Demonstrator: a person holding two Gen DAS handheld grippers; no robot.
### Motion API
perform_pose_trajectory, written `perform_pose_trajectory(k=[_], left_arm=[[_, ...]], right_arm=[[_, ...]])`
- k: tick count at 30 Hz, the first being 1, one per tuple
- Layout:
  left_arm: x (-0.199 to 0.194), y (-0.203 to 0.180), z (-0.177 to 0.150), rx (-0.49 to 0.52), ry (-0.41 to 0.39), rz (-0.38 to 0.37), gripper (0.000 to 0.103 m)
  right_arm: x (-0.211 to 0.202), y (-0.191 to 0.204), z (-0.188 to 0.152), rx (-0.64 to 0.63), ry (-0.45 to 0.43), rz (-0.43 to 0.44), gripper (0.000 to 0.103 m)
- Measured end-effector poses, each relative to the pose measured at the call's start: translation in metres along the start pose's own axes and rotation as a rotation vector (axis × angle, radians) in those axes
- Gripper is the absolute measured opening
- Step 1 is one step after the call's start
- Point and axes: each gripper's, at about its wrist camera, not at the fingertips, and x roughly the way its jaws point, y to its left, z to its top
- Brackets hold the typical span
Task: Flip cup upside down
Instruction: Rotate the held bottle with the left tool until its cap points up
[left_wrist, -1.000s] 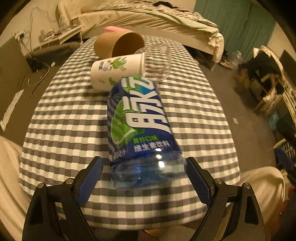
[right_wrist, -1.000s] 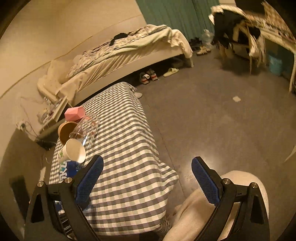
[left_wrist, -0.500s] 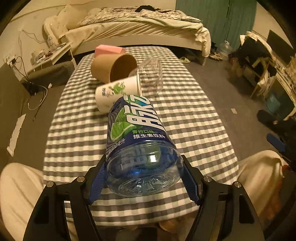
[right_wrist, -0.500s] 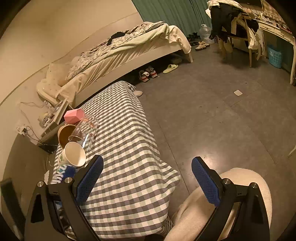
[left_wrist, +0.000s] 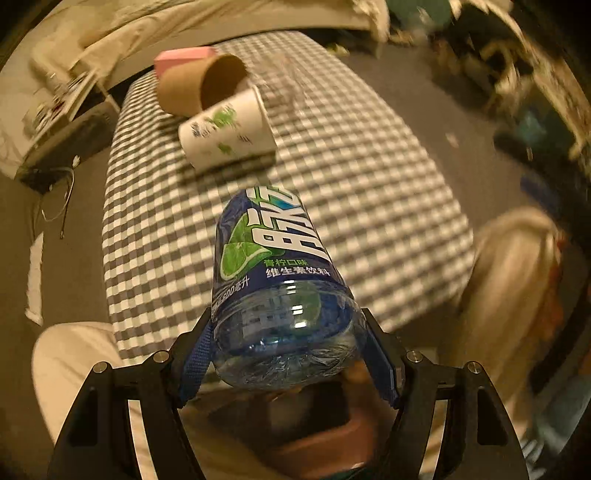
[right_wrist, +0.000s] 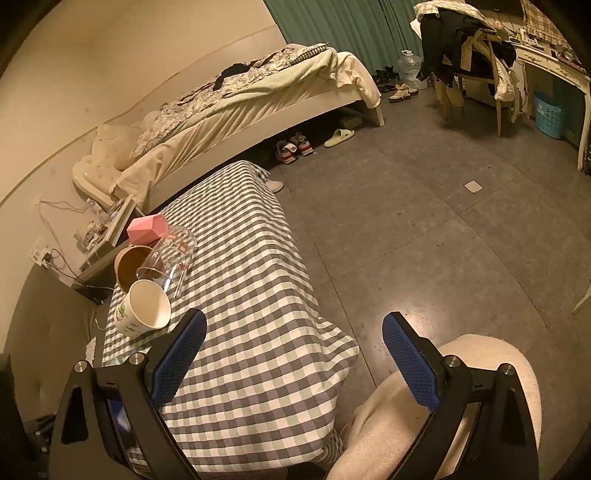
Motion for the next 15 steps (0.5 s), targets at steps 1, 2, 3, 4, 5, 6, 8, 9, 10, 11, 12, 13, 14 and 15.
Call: perform_pose_trajectory(k=[1,2,3,4,5,6,8,9,10,11,12,13,14,15], left_arm=[[0.001,0.0,0.0,0.012,0.012,-0.003,0.075],[0.001,0.0,0.001,0.021,0.024,-0.01,0.075],[0.001,0.0,0.003,0.024,0.038,-0.022,0.075],[0.002,0.002,0.007,0.02,0.048,-0.029,0.075],[0.002,0.003,0.013,0.02,0.054,-0.036,0.075],[0.001,0.005,0.019,0.028,0.054,-0.037,0.075],[-0.003,0.002,0.028,0.047,0.037,-0.038,0.075],[-0.004,0.0,0.034,0.059,0.027,-0.032,0.075],[-0.004,-0.001,0.041,0.074,0.012,-0.01,0.075],[-0.002,-0.001,0.047,0.087,0.001,0.012,0.075],[0.0,0.0,0.053,0.091,-0.002,0.027,0.075],[0.002,0.0,0.056,0.088,-0.002,0.035,0.075],[0.004,0.002,0.059,0.085,-0.003,0.04,0.075],[0.007,0.004,0.061,0.079,-0.007,0.043,0.074]], right_arm=[[0.0,0.0,0.0,-0.001,0.001,-0.002,0.097],[0.001,0.0,0.001,-0.002,0.003,-0.001,0.097],[0.001,0.0,0.001,-0.002,0.005,-0.001,0.097],[0.002,0.0,0.001,-0.002,0.008,-0.001,0.097],[0.003,0.0,0.001,-0.002,0.01,-0.001,0.097],[0.004,0.0,0.001,-0.001,0.013,-0.002,0.097],[0.006,-0.002,0.002,0.002,0.018,-0.002,0.097],[0.007,-0.002,0.002,0.004,0.019,-0.002,0.097],[0.007,-0.002,0.002,0.007,0.021,-0.002,0.097],[0.008,-0.003,0.003,0.009,0.022,-0.001,0.097],[0.008,-0.003,0.003,0.011,0.022,-0.001,0.097],[0.009,-0.004,0.003,0.013,0.024,-0.001,0.097],[0.009,-0.005,0.004,0.016,0.025,-0.002,0.097],[0.009,-0.005,0.003,0.017,0.024,-0.002,0.097]])
